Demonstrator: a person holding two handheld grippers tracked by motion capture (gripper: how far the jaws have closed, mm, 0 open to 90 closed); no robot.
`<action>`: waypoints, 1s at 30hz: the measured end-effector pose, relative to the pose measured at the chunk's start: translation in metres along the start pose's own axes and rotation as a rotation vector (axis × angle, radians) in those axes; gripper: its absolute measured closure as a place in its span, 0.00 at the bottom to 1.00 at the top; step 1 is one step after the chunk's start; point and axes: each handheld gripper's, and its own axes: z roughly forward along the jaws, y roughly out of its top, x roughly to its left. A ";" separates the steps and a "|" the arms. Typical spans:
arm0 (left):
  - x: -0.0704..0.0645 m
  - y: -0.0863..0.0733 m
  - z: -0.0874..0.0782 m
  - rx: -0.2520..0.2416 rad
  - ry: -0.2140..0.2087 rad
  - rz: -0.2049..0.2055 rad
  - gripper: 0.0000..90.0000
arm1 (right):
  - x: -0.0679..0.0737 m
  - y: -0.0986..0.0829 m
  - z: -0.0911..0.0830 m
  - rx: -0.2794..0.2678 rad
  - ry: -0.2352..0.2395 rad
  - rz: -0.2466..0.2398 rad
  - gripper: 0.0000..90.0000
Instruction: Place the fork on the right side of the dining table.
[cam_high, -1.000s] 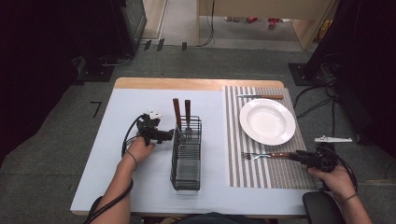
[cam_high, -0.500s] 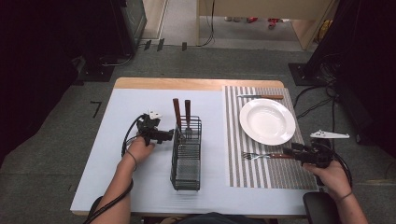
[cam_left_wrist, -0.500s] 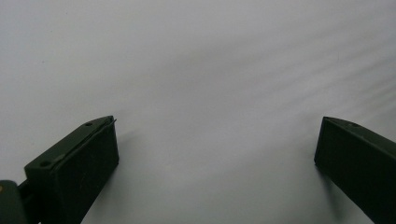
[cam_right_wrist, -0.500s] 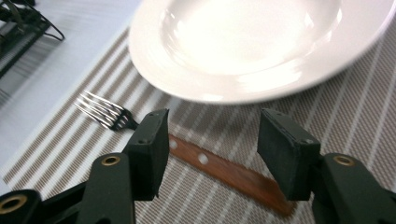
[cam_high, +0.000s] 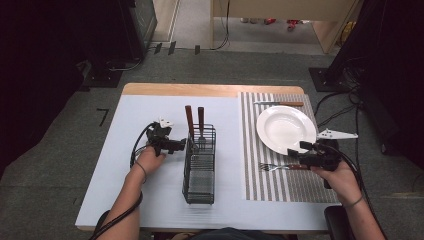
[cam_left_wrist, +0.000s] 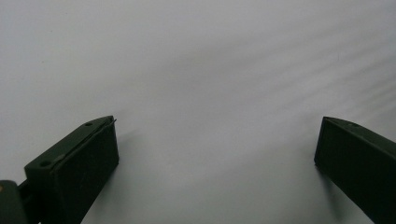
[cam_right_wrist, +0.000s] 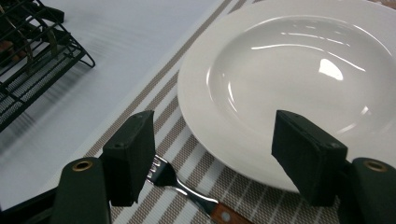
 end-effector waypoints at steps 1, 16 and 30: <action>0.000 0.000 0.000 0.000 0.000 0.000 0.00 | 0.003 0.003 0.003 -0.003 0.001 -0.005 0.33; 0.000 0.000 0.000 0.000 0.000 0.000 0.00 | 0.042 0.024 0.048 -0.005 0.018 -0.101 0.28; 0.000 0.000 0.000 0.000 0.000 0.000 0.00 | 0.074 0.028 0.090 0.037 0.049 -0.156 0.26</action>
